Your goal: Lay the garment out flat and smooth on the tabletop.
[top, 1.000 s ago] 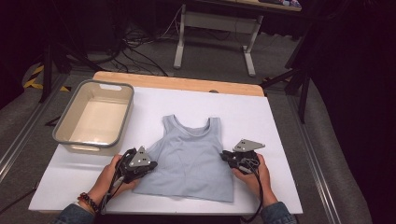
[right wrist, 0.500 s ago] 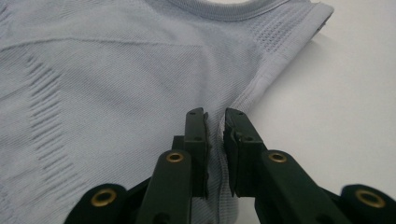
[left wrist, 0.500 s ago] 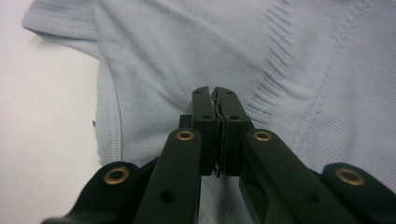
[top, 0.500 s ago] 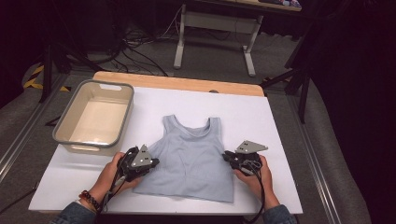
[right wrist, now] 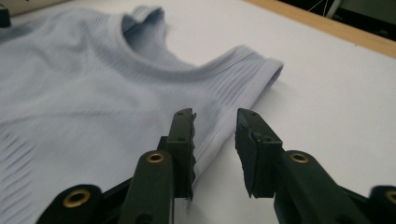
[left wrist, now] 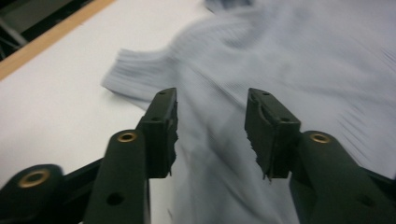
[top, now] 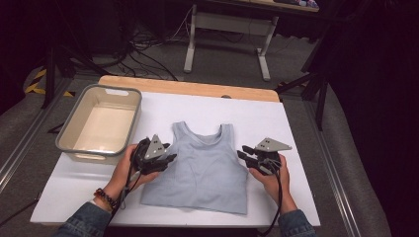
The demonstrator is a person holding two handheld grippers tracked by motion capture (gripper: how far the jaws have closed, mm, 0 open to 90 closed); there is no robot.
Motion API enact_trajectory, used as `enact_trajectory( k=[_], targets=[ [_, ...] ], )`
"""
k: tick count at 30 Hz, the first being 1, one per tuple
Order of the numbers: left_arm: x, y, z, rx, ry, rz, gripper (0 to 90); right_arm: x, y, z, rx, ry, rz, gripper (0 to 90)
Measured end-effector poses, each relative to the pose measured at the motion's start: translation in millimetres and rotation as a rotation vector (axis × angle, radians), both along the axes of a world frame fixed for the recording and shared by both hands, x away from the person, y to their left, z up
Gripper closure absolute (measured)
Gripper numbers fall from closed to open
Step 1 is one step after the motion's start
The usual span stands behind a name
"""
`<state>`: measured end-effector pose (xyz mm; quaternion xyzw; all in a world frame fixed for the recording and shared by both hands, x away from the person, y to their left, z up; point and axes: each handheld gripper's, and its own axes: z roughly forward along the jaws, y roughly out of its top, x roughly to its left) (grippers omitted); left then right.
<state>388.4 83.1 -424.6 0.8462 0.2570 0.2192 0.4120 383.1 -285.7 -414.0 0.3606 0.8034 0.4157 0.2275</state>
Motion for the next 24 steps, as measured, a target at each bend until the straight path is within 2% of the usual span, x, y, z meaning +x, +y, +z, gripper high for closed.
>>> enact_trajectory(
  k=[3,6,7,8,10,11,12,14,15,18,22,24],
  targets=[
    [21.0,-9.1,1.4,-0.005,0.014,0.048,48.0,15.5,1.9,4.4,-0.011,-0.01,-0.008,62.0],
    [43.3,-17.8,-0.2,0.021,0.031,0.101,42.8,30.7,7.1,5.7,-0.027,-0.012,-0.012,58.7],
    [57.5,-20.6,-2.7,0.018,0.061,0.133,40.7,41.4,11.3,5.1,-0.034,-0.007,-0.009,55.8],
    [57.5,-20.6,-2.7,0.018,0.061,0.133,40.3,41.4,11.3,5.1,-0.034,-0.007,-0.009,55.8],
    [68.6,-22.5,-5.0,0.031,0.066,0.166,38.5,57.1,15.3,2.0,-0.014,0.018,-0.022,52.0],
    [76.7,-23.0,-7.3,0.035,0.093,0.177,37.6,64.0,17.3,-0.4,-0.015,0.03,-0.031,50.2],
    [83.2,-23.4,-9.8,0.036,0.123,0.178,37.6,64.0,17.3,-0.4,-0.015,0.03,-0.031,50.2],
    [93.1,-25.1,-15.5,0.07,0.132,0.203,35.4,74.6,20.0,-4.1,-0.018,0.043,-0.041,47.6],
    [97.5,-25.2,-18.3,0.072,0.154,0.216,34.8,79.9,20.7,-6.0,-0.015,0.051,-0.054,46.7],
    [107.2,-23.4,-23.8,0.042,0.201,0.235,32.8,94.7,21.5,-13.4,0.007,0.097,-0.076,41.2],
    [116.4,-23.7,-33.1,0.05,0.248,0.217,29.7,109.8,21.2,-23.2,0.045,0.129,-0.122,37.6],
    [119.1,-22.0,-34.9,0.018,0.274,0.209,31.2,114.9,22.1,-27.7,0.047,0.156,-0.131,37.5]
  ],
)
